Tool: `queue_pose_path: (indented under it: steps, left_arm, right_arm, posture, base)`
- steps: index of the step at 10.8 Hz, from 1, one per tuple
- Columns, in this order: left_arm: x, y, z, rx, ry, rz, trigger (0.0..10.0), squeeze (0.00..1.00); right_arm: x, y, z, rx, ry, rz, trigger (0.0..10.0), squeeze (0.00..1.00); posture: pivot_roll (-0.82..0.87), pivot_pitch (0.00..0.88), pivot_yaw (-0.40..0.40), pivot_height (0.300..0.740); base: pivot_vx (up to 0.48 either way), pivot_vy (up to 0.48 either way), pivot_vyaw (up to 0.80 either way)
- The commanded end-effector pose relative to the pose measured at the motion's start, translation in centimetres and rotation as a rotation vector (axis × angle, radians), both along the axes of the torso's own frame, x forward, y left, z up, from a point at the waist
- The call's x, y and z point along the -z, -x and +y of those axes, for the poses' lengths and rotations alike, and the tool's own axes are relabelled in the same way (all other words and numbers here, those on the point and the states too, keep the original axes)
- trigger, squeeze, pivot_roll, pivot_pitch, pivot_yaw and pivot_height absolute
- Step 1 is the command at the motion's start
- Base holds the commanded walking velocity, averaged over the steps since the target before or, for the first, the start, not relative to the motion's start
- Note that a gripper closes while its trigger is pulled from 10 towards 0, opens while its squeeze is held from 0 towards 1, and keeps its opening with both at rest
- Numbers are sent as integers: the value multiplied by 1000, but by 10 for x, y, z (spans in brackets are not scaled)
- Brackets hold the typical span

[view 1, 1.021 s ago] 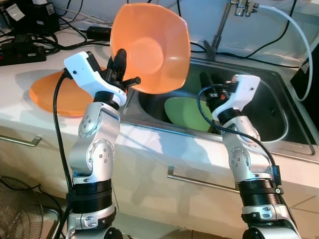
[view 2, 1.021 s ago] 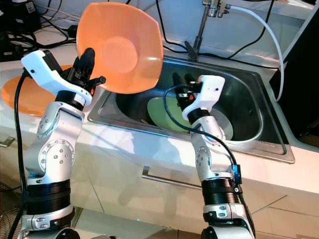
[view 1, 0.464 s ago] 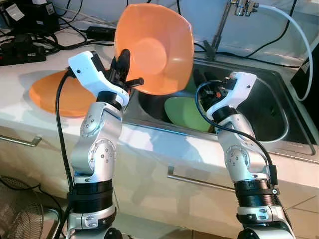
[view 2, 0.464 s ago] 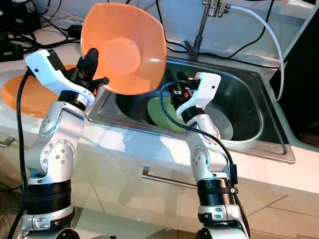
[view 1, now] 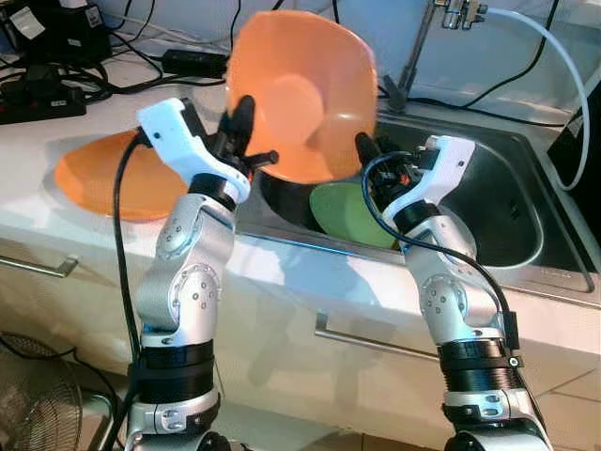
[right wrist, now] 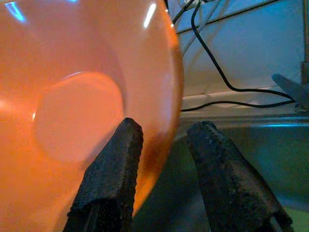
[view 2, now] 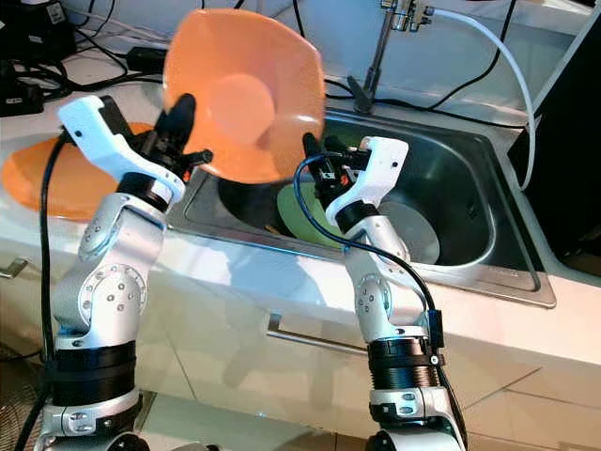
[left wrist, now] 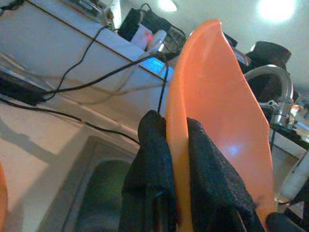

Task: Kitchen organization

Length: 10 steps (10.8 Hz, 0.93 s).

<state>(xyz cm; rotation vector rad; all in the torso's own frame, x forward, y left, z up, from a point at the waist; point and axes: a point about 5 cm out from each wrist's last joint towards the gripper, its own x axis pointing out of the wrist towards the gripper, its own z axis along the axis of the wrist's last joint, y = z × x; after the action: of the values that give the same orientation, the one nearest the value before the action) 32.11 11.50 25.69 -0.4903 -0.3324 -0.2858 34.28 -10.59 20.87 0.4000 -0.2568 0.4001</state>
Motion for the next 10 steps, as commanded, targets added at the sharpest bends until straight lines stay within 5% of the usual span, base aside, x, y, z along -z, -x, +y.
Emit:
queue_pose_path:
  steps: [1,4,5,10]
  left_arm:
    - [-11,7,-8,57,-2,-59,10000,0]
    - [-11,10,-13,104,-11,-71,10000,0]
    - [-11,10,-14,113,-14,-72,10000,0]
    - [-5,14,-24,205,-76,-63,10000,0]
  right_arm:
    - [-5,2,-1,-12,-13,-17,10000,0]
    - [-4,2,0,-18,-19,-10,10000,0]
    - [-4,2,0,-21,-28,-13,0,0]
    - [-4,3,2,-51,-94,2,0,0]
  posture:
    - [138,81,-47,740]
    - [140,80,-47,740]
    - [140,81,-47,740]
    - [141,80,-45,740]
  base:
    - [0,0,0]
    - [0,0,0]
    - [0,0,0]
    - [0,0,0]
